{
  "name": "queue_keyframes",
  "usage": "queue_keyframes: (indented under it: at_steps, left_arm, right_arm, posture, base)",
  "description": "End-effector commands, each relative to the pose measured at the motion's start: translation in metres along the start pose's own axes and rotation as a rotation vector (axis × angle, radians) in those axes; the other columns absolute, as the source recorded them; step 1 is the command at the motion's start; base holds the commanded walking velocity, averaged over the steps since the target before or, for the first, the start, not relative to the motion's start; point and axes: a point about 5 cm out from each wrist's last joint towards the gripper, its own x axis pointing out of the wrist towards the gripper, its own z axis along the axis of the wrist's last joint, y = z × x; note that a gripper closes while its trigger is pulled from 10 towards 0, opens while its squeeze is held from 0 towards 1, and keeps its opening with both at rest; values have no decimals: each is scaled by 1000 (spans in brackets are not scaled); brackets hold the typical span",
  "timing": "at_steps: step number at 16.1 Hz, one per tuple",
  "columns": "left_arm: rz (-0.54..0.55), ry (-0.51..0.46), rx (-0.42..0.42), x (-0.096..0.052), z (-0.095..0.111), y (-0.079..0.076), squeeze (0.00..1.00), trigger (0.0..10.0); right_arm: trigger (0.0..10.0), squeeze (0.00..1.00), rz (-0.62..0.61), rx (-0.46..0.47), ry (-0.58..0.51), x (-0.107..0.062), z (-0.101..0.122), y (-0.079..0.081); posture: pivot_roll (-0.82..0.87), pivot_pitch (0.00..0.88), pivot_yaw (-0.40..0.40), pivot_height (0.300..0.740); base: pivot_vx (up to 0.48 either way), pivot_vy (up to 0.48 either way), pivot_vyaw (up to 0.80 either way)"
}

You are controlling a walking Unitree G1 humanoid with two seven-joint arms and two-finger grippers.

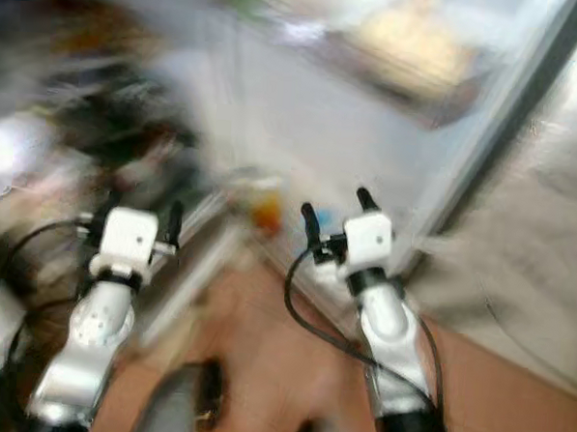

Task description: Restocking fridge

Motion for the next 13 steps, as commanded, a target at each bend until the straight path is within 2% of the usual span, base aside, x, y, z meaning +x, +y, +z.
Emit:
queue_keyframes:
  at_steps: [1,8,10,11,13]
  left_arm:
    - [-16,-12,7,3,3,-2,0,10000]
    - [-37,-29,-5,4,6,-3,0,10000]
    - [-35,-32,-15,5,7,-1,0,10000]
    - [-35,-34,-15,5,7,-1,0,10000]
    - [-39,-32,-19,5,7,-1,0,10000]
  right_arm:
    - [10000,0,-3,4,10,-3,-3,3]
    - [10000,0,14,-34,8,-3,-5,6]
    - [10000,0,-8,-22,70,-3,-14,8]
    - [10000,0,-24,-47,121,-4,-21,8]
    - [10000,0,-62,11,141,-7,-25,6]
  posture:
    - [143,61,13,740]
    - [140,65,10,740]
    - [137,67,12,740]
    - [138,67,12,740]
    - [138,68,13,740]
  base:
    - [-281,0,0]
    - [0,0,0]
    - [0,0,0]
    - [0,-251,0]
    - [0,-285,0]
